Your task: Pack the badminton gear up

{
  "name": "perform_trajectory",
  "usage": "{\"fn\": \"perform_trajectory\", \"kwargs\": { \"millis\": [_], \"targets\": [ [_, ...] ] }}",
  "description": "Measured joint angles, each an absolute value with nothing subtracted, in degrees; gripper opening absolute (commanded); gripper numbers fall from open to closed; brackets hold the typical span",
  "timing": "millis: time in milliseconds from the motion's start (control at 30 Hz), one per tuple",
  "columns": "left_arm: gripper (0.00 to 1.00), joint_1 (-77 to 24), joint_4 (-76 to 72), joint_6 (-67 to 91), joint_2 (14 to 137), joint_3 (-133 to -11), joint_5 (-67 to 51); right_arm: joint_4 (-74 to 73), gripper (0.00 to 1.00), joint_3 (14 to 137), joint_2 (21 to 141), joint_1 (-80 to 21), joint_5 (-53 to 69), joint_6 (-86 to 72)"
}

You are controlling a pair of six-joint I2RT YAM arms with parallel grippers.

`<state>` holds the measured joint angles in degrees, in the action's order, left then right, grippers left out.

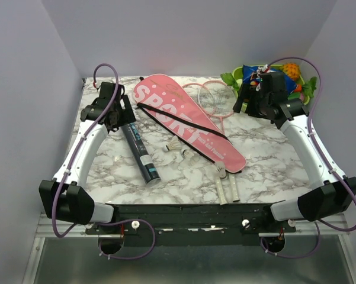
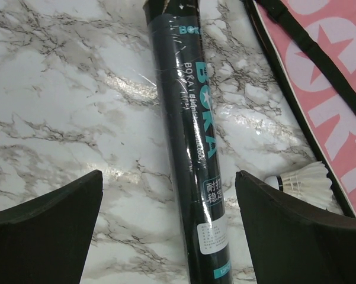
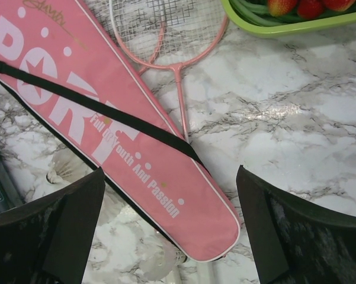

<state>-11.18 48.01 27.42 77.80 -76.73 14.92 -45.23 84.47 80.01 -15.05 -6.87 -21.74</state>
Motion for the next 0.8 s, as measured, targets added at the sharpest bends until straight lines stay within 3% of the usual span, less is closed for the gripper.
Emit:
{"fn": "perform_trajectory", "kwargs": {
  "millis": [800],
  "targets": [
    [0.99, -7.97, 45.82, 34.63, 103.11, -82.67, 14.09, -45.52, 1.0, 82.04, 84.47, -15.11, 3.79, -21.56]
  ]
}}
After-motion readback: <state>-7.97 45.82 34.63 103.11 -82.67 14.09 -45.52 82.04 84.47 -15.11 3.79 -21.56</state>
